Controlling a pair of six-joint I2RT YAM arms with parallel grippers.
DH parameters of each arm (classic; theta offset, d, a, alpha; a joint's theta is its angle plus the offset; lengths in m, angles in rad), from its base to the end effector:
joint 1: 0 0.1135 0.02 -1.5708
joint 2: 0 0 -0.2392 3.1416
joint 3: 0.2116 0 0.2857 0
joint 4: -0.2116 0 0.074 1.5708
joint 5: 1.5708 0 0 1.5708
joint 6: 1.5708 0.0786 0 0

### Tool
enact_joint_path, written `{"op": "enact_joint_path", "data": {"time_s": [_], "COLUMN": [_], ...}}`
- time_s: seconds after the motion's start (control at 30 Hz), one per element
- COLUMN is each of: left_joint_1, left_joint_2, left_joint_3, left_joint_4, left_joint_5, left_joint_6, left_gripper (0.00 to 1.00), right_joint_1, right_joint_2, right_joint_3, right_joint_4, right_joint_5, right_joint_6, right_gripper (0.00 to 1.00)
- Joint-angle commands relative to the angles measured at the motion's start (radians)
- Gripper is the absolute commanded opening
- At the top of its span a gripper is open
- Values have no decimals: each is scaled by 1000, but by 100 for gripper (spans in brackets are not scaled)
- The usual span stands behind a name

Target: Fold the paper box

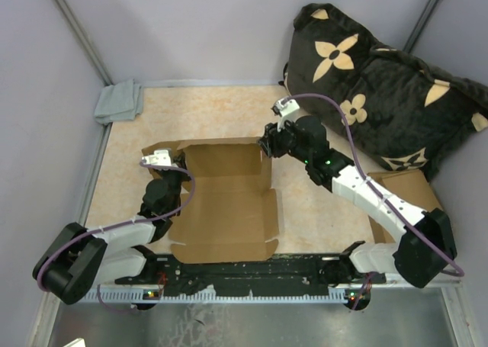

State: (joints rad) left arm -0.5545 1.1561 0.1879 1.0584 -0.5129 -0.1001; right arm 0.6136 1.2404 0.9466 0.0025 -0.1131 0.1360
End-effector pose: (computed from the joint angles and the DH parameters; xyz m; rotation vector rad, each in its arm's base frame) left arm 0.2526 -0.1111 0.1491 -0.0781 1.4920 -0.1487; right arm 0.2997 0.2219 0.2726 -0.5287 1.8325 0.6195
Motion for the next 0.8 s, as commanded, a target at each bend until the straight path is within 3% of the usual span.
{"op": "enact_joint_path", "data": {"time_s": [0.0, 0.2, 0.5, 0.77], "left_joint_1": [-6, -6, -5, -5], "left_joint_2": [5, 8, 9, 0], "left_joint_3": [2, 11, 18, 22], "left_joint_4": [-30, -38, -44, -53], "left_joint_5": [-14, -15, -10, -10], "left_joint_6": [-2, -2, -3, -4], "left_gripper": [0, 0, 0, 0], "right_joint_1": [8, 9, 9, 15], "right_joint_2": [28, 6, 0, 31], "right_joint_3": [92, 83, 88, 92], "right_joint_4": [-8, -48, -77, -99], "right_joint_5": [6, -24, -45, -31], "right_joint_6": [-17, -20, -13, -13], "right_gripper": [39, 34, 38, 28]}}
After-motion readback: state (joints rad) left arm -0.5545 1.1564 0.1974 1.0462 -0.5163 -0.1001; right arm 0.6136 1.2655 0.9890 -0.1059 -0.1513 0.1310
